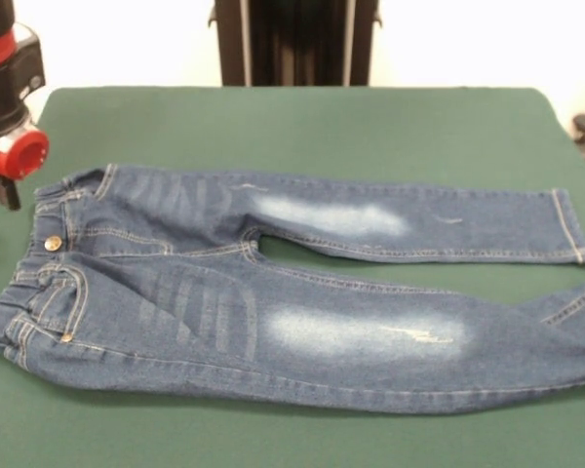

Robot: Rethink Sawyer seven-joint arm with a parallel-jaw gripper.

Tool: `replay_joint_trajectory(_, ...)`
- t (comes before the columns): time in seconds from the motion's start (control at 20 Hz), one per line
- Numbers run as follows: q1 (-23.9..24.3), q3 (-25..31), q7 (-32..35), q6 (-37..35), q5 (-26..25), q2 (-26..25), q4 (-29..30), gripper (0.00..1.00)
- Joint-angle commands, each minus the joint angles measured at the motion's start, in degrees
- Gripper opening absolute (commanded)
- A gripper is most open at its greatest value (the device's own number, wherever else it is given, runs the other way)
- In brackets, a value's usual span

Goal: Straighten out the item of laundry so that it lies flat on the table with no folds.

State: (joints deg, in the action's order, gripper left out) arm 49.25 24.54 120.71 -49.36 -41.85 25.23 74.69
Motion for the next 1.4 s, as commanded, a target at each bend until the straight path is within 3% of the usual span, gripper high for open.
replay_joint_trajectory(0.05, -4.63, 6.41, -20.54, -6.62, 0.53, -5.68, -5.15, 0.00)
replay_joint_trajectory(0.25, -6.67, 5.69, -21.25, -9.64, 1.61, -8.72, -9.81, 0.00)
replay_joint_trajectory(0.5, -9.65, 3.89, -17.10, -8.77, 1.31, -9.95, -12.74, 0.00)
replay_joint_trajectory(0.8, -13.48, 2.69, -12.58, -12.63, 2.51, -12.42, -18.52, 0.00)
replay_joint_trajectory(1.4, -16.77, 1.34, -6.51, -13.72, 4.85, -14.40, -21.91, 0.00)
